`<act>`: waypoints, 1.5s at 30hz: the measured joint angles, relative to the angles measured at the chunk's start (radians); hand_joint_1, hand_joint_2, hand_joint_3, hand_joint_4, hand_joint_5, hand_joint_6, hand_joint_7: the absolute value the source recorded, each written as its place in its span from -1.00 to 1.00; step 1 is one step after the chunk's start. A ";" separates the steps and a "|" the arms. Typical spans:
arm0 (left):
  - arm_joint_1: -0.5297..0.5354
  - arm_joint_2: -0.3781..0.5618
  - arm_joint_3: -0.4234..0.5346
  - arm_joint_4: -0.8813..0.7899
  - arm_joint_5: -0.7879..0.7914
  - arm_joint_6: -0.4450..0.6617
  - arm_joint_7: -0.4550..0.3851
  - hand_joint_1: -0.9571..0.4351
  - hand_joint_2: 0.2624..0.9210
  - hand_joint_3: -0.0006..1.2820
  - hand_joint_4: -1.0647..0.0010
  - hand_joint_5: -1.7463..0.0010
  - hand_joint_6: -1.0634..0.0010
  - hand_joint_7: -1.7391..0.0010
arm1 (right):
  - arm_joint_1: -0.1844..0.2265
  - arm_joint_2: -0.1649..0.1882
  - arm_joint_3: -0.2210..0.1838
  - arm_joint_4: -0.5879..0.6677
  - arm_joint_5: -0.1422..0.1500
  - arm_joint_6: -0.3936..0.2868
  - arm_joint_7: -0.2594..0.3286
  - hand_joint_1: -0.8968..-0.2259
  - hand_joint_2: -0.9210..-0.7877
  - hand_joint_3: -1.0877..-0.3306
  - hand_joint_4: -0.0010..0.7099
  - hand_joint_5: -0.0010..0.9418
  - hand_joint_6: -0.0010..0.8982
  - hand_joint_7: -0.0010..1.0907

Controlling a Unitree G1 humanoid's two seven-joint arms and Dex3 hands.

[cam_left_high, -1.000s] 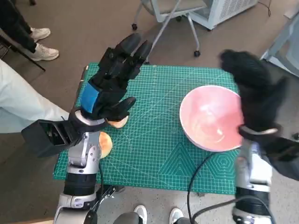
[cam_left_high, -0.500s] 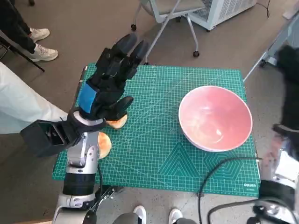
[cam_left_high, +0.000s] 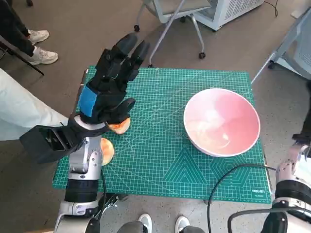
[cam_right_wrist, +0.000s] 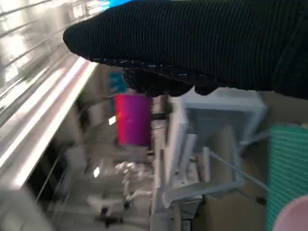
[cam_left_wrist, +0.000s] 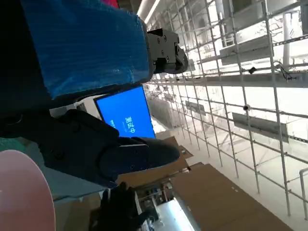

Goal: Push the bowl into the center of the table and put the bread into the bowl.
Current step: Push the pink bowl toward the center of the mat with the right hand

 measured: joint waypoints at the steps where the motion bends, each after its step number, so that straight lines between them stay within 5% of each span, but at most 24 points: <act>1: 0.000 0.000 0.001 0.000 0.000 0.000 0.002 -0.49 1.00 -0.26 0.80 0.99 1.00 0.54 | 0.000 0.000 -0.003 0.016 0.003 0.010 0.006 0.09 -1.00 -0.45 -0.86 -1.00 -0.90 -0.41; 6: 0.000 0.006 0.003 0.000 0.002 -0.002 0.008 -0.48 1.00 -0.25 0.80 0.99 1.00 0.54 | 0.000 0.007 -0.008 0.073 0.003 0.066 0.008 0.15 -1.00 -0.54 -0.92 -0.99 -0.92 -0.43; 10: 0.000 0.012 0.006 0.000 0.002 -0.003 0.009 -0.49 1.00 -0.25 0.80 0.99 1.00 0.54 | 0.000 0.025 -0.007 0.100 0.001 0.103 -0.004 0.15 -1.00 -0.56 -0.76 -0.97 -0.85 -0.49; 22: 0.001 0.024 0.008 -0.004 0.005 -0.003 0.013 -0.49 1.00 -0.26 0.79 0.99 1.00 0.56 | -0.005 0.143 0.002 0.124 0.000 0.184 -0.042 0.10 -1.00 -0.58 -0.65 -0.97 -0.75 -0.53; 34: 0.015 0.040 0.011 -0.017 0.006 -0.003 0.015 -0.50 1.00 -0.27 0.79 0.99 1.00 0.56 | -0.056 0.232 -0.022 0.127 0.013 0.256 -0.033 0.07 -1.00 -0.34 -0.64 -0.98 -0.67 -0.51; 45: 0.040 0.056 0.026 -0.024 0.005 -0.003 0.015 -0.49 1.00 -0.26 0.78 0.99 0.99 0.55 | -0.095 0.279 -0.024 0.127 0.011 0.264 -0.012 0.03 -1.00 -0.37 -0.67 -1.00 -0.68 -0.53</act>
